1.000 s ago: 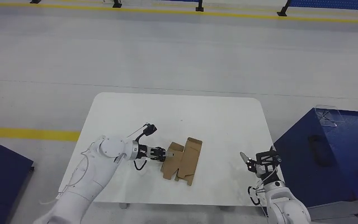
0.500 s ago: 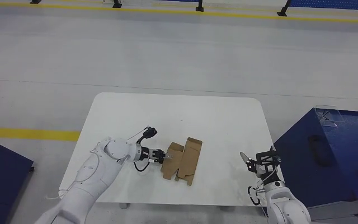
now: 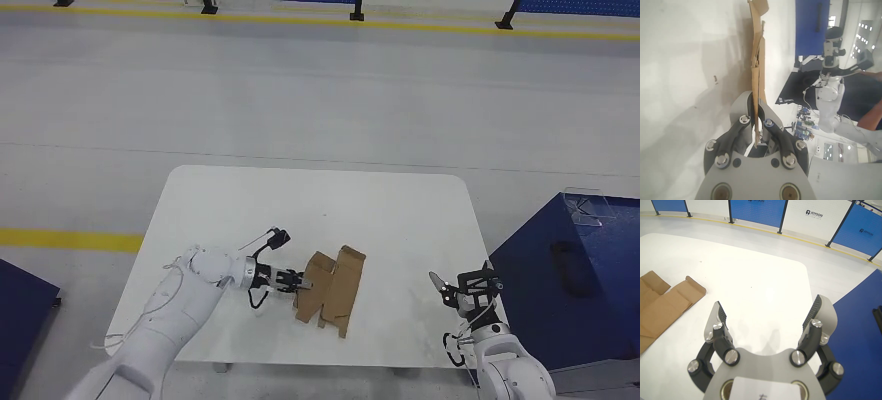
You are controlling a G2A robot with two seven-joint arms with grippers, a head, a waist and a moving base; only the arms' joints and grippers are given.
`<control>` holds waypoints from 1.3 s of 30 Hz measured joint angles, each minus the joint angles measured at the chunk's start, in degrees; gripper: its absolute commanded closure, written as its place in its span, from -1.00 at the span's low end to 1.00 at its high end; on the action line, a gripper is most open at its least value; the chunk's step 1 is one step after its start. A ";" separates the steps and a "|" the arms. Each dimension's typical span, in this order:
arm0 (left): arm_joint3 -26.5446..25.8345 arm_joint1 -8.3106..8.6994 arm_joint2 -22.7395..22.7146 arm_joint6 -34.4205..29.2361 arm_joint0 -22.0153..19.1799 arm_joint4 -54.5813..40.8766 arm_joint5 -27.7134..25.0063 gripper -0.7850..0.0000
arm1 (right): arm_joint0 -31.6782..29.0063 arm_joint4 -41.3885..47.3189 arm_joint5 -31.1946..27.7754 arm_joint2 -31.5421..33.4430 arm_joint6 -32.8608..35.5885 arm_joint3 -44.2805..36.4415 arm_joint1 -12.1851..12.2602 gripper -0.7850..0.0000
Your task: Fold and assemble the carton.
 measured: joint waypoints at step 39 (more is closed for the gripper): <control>-35.35 8.09 -12.69 4.20 19.24 -9.63 -0.90 1.00 | 18.08 87.46 -10.07 -2.06 62.29 6.79 0.84 -0.96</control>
